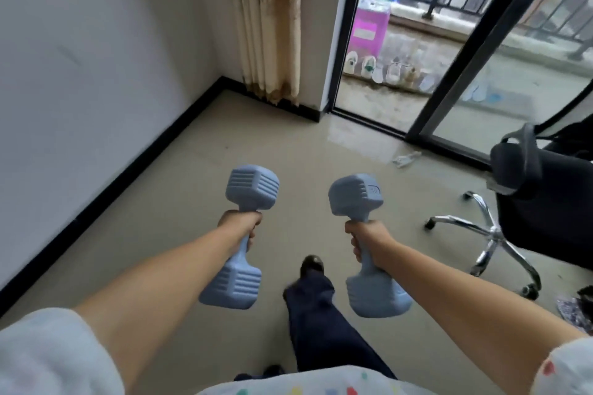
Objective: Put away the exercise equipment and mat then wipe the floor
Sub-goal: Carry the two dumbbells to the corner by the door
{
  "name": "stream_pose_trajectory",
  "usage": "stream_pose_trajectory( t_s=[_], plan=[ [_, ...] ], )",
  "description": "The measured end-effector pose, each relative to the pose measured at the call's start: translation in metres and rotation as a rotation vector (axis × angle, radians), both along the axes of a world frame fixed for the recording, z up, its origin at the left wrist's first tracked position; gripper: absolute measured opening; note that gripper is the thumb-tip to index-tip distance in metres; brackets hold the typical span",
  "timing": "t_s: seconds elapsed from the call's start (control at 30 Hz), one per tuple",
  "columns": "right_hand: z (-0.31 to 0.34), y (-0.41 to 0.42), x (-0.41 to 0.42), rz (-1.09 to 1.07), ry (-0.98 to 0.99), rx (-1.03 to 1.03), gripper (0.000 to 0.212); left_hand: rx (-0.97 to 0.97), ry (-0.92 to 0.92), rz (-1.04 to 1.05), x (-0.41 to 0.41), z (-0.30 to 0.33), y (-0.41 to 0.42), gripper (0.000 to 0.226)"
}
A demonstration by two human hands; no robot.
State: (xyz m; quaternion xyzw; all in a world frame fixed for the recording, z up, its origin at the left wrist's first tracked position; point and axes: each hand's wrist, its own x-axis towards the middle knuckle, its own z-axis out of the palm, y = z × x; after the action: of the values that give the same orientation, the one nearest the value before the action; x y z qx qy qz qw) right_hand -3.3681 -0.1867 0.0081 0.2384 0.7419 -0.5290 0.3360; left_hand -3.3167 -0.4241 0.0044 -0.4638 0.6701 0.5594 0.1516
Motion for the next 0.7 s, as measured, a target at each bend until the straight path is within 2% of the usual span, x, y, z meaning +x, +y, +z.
stream_pose_trajectory(
  t_s=[0.17, 0.37, 0.57, 0.7],
  plan=[
    [-0.005, -0.041, -0.156, 0.033, 0.049, 0.008, 0.023, -0.005, -0.04, 0.057, -0.138, -0.016, -0.042, 0.018],
    [0.015, -0.098, -0.318, 0.018, 0.053, 0.048, 0.025, 0.031, -0.05, 0.08, -0.278, 0.0, -0.093, 0.021],
    [-0.004, -0.175, -0.436, -0.042, 0.051, 0.058, 0.024, 0.06, -0.068, -0.019, -0.411, -0.017, -0.166, 0.019],
    [-0.023, -0.231, -0.491, -0.156, 0.0, 0.027, 0.023, 0.053, -0.119, -0.131, -0.493, -0.032, -0.224, 0.018]
  ],
)
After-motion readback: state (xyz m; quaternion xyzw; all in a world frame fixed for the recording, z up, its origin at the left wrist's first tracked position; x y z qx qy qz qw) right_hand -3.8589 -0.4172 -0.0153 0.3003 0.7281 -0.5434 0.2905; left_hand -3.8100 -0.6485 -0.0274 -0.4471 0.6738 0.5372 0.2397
